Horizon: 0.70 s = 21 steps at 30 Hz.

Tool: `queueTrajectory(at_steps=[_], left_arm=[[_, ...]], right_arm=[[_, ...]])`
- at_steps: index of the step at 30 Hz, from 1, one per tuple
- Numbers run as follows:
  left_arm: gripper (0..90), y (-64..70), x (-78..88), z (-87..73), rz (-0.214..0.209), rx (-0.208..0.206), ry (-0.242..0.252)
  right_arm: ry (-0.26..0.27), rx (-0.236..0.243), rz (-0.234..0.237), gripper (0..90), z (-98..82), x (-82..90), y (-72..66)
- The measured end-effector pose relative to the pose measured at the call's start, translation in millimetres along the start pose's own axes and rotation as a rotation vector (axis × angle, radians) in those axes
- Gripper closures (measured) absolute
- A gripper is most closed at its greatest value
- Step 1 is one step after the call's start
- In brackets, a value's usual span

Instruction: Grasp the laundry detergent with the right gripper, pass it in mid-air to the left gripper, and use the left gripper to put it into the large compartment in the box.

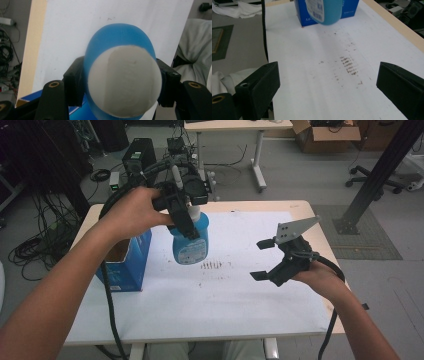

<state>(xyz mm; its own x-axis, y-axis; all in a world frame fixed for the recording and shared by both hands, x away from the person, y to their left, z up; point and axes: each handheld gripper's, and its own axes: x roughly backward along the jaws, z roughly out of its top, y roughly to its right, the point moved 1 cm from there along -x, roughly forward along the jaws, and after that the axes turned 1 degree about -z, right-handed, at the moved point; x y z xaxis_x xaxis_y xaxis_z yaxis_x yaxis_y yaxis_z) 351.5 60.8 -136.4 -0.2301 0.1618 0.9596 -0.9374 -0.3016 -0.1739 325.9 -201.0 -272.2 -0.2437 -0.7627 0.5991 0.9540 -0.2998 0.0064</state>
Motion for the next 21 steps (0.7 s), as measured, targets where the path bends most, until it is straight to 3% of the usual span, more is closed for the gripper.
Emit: queueTrajectory(at_steps=[2,3,5,6,10,16,21], left_arm=[[38.0,-2.9,6.2,-0.3,0.024,0.046,-0.006],[37.9,-2.9,6.2,-0.3,0.024,0.046,-0.006],[37.9,-6.9,12.0,-1.7,0.037,0.108,-0.007],[38.0,-6.9,12.0,-1.7,0.037,0.108,-0.007],[38.0,-15.9,22.3,-6.3,0.048,0.213,0.013],[38.0,-27.8,34.8,-13.0,0.098,0.346,-0.005],[38.0,-45.4,53.2,-17.4,0.145,0.458,0.005]], right_arm=[[-0.019,-0.01,0.005,4.8,-1.7,6.2,-0.3],[-0.019,-0.01,0.005,4.8,-1.7,6.2,-0.3],[-0.057,-0.011,0.007,4.7,-3.4,12.2,0.1],[-0.057,-0.011,0.007,4.7,-3.4,12.2,0.1],[-0.104,-0.015,-0.014,4.7,-6.8,23.5,5.3],[-0.119,-0.013,-0.031,4.7,-10.6,31.1,10.8],[-0.121,-0.015,-0.045,4.7,-14.2,35.7,15.0]])
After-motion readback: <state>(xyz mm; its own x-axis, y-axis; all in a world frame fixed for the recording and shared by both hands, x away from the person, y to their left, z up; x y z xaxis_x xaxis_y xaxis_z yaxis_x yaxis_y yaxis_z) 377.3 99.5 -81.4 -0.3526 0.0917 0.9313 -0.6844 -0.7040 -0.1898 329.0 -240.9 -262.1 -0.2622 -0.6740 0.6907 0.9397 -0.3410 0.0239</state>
